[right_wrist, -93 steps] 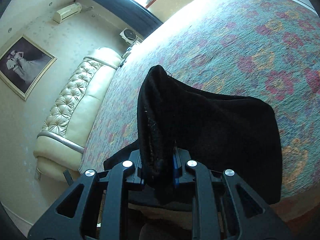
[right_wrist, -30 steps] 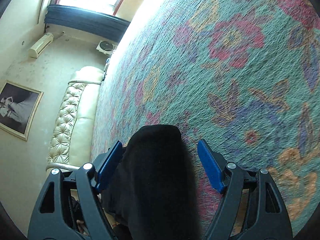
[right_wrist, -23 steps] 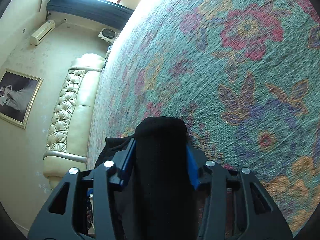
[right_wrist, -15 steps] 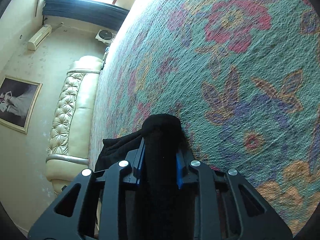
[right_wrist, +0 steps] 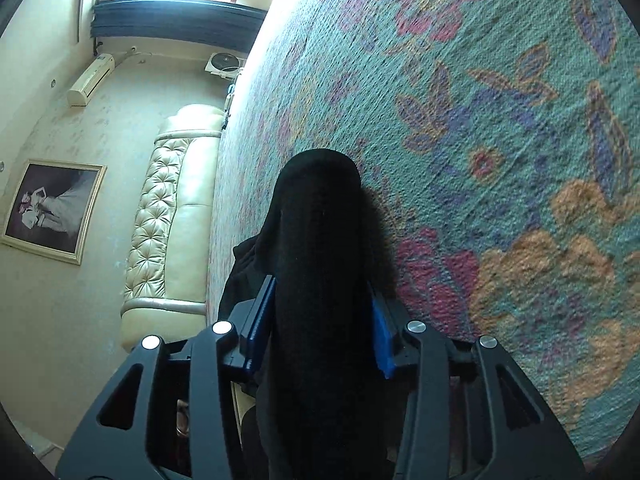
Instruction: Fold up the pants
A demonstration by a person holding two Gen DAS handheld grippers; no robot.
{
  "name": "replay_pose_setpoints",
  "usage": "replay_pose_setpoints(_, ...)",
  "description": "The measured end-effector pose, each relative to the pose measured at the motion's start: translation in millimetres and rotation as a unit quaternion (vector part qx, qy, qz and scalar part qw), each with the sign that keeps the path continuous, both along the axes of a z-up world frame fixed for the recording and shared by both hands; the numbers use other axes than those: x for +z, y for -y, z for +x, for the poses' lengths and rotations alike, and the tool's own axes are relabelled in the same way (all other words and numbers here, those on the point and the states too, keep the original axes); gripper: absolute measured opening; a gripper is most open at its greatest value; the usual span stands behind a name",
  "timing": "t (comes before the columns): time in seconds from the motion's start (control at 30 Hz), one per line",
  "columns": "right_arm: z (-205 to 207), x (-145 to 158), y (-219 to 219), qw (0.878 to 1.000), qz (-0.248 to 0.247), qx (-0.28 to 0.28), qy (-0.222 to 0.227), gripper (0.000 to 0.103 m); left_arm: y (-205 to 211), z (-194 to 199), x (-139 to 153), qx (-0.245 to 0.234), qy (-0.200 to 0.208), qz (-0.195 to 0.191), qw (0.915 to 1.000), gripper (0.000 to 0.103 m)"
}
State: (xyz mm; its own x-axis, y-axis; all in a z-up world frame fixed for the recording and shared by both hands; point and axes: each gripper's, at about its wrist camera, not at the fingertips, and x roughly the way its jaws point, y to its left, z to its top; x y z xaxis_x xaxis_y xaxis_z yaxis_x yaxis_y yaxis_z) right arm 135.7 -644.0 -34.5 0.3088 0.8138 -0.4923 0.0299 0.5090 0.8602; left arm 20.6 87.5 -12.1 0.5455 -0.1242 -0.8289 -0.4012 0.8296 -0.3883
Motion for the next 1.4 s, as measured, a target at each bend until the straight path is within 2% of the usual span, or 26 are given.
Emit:
replay_pose_setpoints(0.07,-0.6,-5.1,2.1,1.0,-0.009,-0.004,-0.01,0.023,-0.2,0.0,-0.6,0.001,-0.001,0.0,1.0,0.097)
replay_pose_setpoints(0.13,-0.7,-9.0,4.6,1.0,-0.002,-0.007,-0.014,0.02,-0.6,-0.7,-1.1,0.003,-0.002,0.0,1.0,0.097)
replay_pose_setpoints(0.3,-6.3,-12.0,11.5,0.999,0.026,-0.009,-0.02,0.023,-1.5,-1.4,-1.6,0.004,-0.004,-0.002,1.0,0.097)
replay_pose_setpoints(0.47,-23.7,-8.7,17.7,0.999,0.037,0.007,-0.021,0.036,-2.4,-1.5,-1.8,0.004,-0.004,-0.005,1.0,0.097)
replay_pose_setpoints(0.6,-40.9,-7.2,22.2,0.999,0.035,0.024,-0.023,0.04,-1.6,-1.0,-2.7,0.003,-0.006,-0.008,0.9999,0.097)
replay_pose_setpoints(0.7,-49.6,-9.1,23.1,0.999,0.031,0.032,-0.025,0.04,-1.8,-1.8,-3.4,0.004,-0.007,-0.009,0.9999,0.097)
replay_pose_setpoints(0.77,-51.6,-9.3,22.6,0.999,0.015,0.035,-0.023,0.031,-2.9,-2.1,-3.3,0.005,-0.007,-0.008,0.9999,0.097)
replay_pose_setpoints(0.87,-49.8,-9.0,19.8,0.999,-0.004,0.04,-0.023,0.024,-3.3,-3.0,-3.3,0.007,-0.007,-0.007,0.9999,0.097)
replay_pose_setpoints(1.03,-51.7,-11.1,17.3,0.999,-0.007,0.034,-0.02,0.021,-5.4,-3.1,-3.5,0.01,-0.008,-0.007,0.9999,0.097)
replay_pose_setpoints(1.2,-54.0,-11.8,19.0,0.999,0.0,0.035,-0.015,0.021,-7.3,-4.4,-3.0,0.013,-0.006,-0.005,0.9999,0.097)
replay_pose_setpoints(1.4,-61.2,-10.7,28.3,0.999,0.021,0.021,-0.028,0.034,-12.4,-7.3,-2.9,0.021,-0.008,-0.005,0.9997,0.097)
